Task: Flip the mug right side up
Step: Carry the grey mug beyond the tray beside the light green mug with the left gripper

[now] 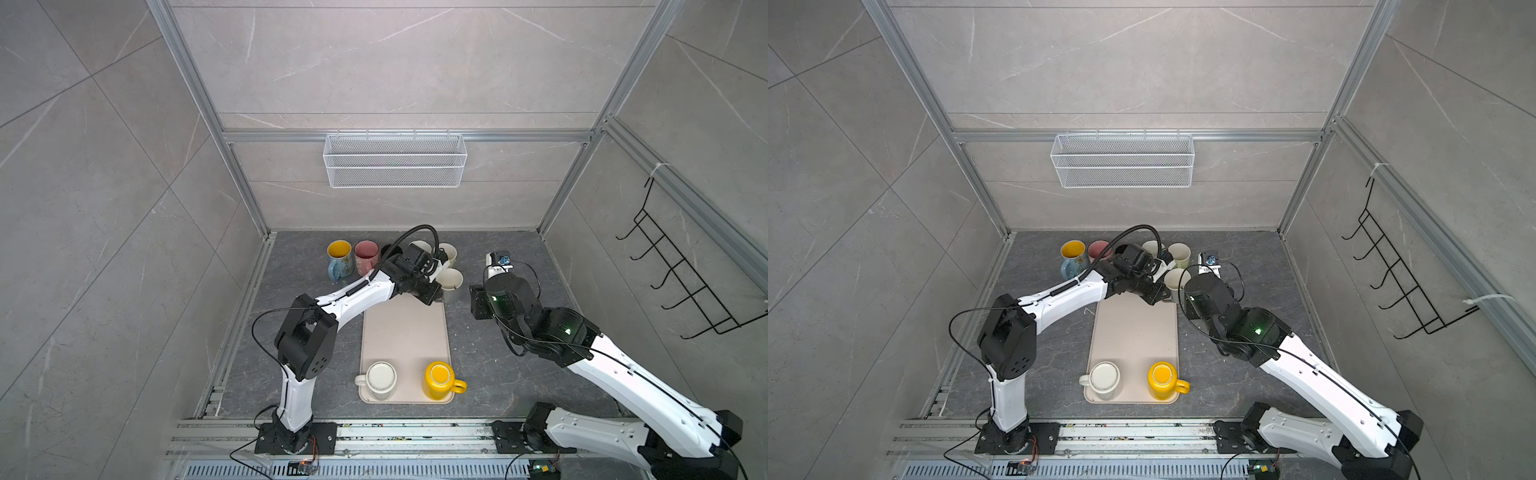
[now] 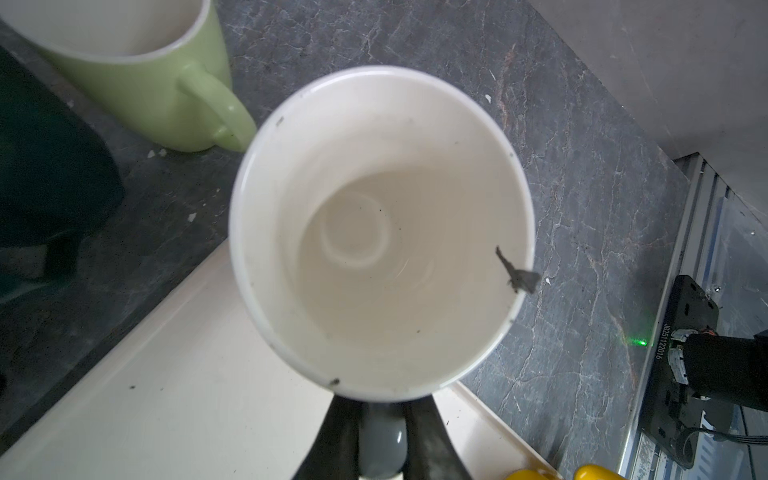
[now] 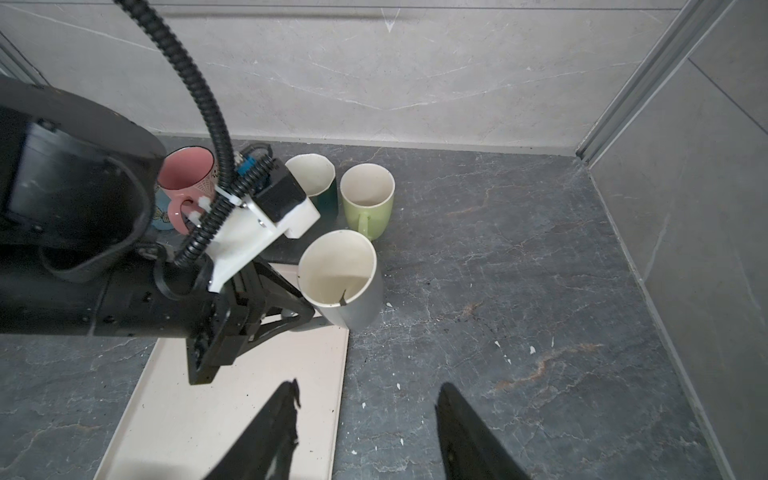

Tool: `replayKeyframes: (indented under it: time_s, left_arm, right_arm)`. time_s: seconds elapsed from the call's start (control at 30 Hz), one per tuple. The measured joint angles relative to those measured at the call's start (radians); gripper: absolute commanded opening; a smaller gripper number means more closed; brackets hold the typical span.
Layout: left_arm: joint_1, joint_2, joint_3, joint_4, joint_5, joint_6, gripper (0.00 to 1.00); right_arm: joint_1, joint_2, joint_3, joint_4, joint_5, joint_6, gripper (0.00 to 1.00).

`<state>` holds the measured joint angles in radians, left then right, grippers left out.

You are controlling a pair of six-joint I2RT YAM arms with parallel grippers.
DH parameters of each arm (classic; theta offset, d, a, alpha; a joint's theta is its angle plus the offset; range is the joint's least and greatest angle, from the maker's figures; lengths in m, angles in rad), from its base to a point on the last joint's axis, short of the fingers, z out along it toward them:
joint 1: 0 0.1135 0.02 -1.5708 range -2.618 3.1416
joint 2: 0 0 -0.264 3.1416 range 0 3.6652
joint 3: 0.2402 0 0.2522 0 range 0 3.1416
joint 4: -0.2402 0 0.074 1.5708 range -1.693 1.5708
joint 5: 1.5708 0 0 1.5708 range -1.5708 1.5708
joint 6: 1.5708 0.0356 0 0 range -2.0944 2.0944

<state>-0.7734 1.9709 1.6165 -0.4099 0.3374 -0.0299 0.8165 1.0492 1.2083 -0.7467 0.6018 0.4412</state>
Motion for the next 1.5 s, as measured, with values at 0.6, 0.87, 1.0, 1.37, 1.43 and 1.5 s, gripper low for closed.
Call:
replayKeyframes:
  time_s: [0.6, 0.87, 1.0, 1.37, 1.43, 1.5]
  left_arm:
    - [-0.047, 0.211, 0.175, 0.036, 0.029, 0.008, 0.0]
    - [-0.049, 0.261, 0.239, 0.032, 0.002, 0.021, 0.0]
    - [-0.053, 0.297, 0.299, 0.03, -0.01, 0.031, 0.0]
    - [-0.065, 0.327, 0.315, 0.005, -0.041, 0.056, 0.0]
    - [-0.067, 0.327, 0.315, 0.002, -0.053, 0.06, 0.0]
    - [-0.069, 0.327, 0.317, -0.005, -0.067, 0.061, 0.0]
  right_arm:
    - [-0.008, -0.038, -0.014, -0.043, 0.0, 0.023, 0.57]
    - [-0.013, -0.038, -0.025, -0.044, 0.001, 0.035, 0.57]
    - [-0.015, -0.038, -0.025, -0.043, 0.0, 0.035, 0.57]
    - [-0.023, -0.038, -0.036, -0.043, 0.0, 0.039, 0.57]
    - [-0.026, -0.038, -0.038, -0.043, 0.0, 0.039, 0.57]
    - [-0.027, -0.037, -0.038, -0.043, 0.0, 0.039, 0.57]
